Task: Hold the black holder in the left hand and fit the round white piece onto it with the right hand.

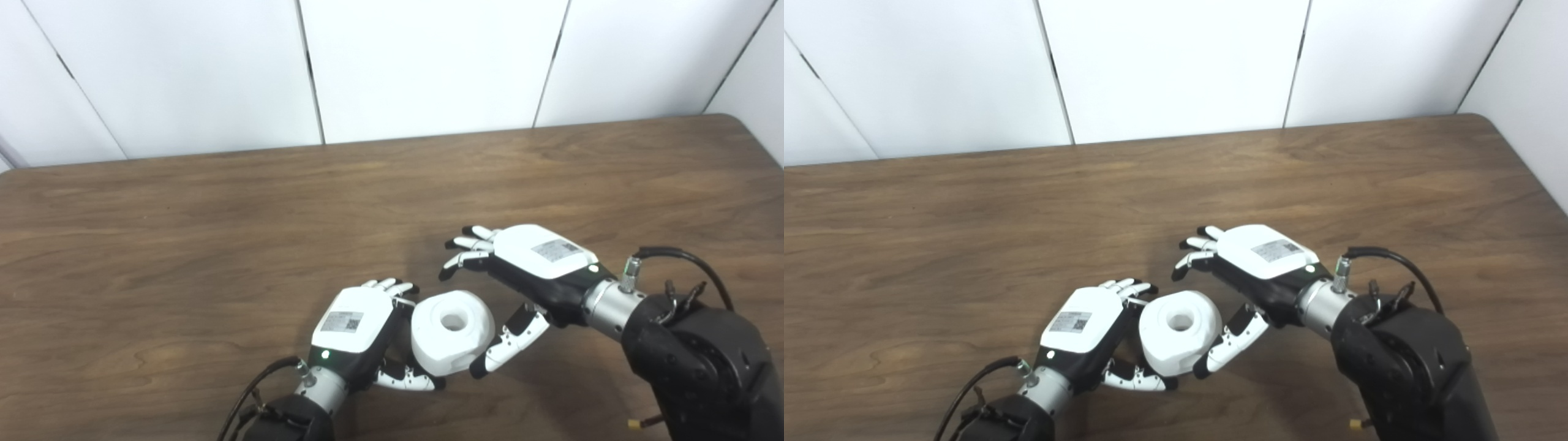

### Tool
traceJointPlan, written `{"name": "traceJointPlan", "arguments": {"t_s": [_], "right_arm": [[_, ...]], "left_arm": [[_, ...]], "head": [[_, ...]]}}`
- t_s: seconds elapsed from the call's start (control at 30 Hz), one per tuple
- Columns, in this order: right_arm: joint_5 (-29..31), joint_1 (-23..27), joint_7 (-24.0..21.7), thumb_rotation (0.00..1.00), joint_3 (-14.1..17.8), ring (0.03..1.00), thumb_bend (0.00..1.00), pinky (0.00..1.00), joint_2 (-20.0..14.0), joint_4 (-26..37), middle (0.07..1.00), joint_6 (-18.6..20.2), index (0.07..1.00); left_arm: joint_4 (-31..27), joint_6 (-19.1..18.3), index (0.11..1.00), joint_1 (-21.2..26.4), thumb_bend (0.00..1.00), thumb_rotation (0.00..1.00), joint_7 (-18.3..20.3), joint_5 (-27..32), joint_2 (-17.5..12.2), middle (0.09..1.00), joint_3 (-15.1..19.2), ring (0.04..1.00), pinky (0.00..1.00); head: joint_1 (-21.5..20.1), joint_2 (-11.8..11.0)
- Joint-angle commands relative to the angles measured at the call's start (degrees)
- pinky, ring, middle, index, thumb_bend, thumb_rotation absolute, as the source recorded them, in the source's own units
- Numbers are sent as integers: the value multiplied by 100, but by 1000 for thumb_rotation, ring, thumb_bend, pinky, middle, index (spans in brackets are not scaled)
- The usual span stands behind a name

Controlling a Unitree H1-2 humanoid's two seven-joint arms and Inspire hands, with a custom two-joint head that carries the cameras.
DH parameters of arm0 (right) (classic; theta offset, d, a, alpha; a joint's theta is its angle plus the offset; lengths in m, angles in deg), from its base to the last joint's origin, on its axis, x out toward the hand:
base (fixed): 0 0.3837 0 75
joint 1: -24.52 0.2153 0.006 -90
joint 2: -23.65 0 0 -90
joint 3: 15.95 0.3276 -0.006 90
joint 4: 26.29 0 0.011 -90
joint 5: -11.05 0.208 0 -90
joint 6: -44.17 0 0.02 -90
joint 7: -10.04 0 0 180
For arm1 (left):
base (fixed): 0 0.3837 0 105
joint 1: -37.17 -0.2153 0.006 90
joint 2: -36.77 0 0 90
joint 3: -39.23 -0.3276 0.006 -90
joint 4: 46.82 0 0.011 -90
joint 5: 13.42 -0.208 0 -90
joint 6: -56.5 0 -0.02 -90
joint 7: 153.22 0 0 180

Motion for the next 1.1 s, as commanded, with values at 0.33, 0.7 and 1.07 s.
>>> {"name": "traceJointPlan", "arguments": {"t_s": [0.33, 0.7, 1.07], "right_arm": [[95, 279, 220, 471, 133, 1000, 1000, 967, -48, 10, 950, -53, 780], [136, 279, 324, 470, 116, 1000, 1000, 966, -70, -99, 948, -62, 778], [230, 280, 362, 472, 138, 1000, 1000, 964, -133, -159, 946, -60, 777]], "left_arm": [[-507, -562, 840, -301, 921, 349, 1875, -137, -348, 910, 390, 946, 912], [-1248, -468, 832, -586, 949, 268, 1747, 284, -304, 875, 1248, 901, 851], [-1289, -299, 888, -845, 959, 222, 917, 935, -280, 893, 1975, 913, 830]], "head": [[121, -30], [178, -56], [222, -87]]}}
